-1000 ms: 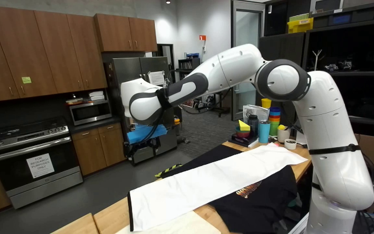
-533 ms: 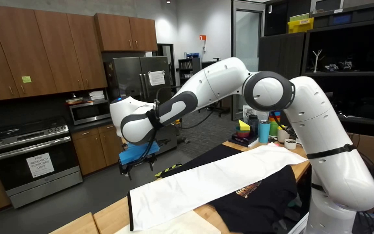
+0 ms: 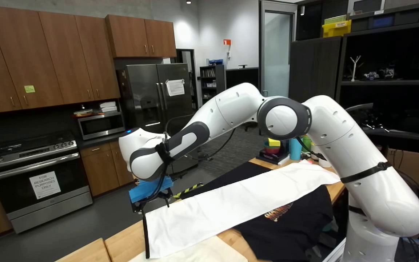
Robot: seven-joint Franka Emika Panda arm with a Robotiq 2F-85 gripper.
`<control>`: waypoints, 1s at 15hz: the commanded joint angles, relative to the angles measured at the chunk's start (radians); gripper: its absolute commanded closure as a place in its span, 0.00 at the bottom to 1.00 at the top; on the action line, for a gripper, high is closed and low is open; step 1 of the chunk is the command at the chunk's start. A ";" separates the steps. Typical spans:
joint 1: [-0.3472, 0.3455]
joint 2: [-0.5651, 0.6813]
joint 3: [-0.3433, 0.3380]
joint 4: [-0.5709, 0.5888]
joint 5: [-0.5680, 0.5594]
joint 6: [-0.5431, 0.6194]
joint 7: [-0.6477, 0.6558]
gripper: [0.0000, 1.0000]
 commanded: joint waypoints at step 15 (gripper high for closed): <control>-0.024 0.125 0.027 0.147 0.162 0.080 -0.003 0.00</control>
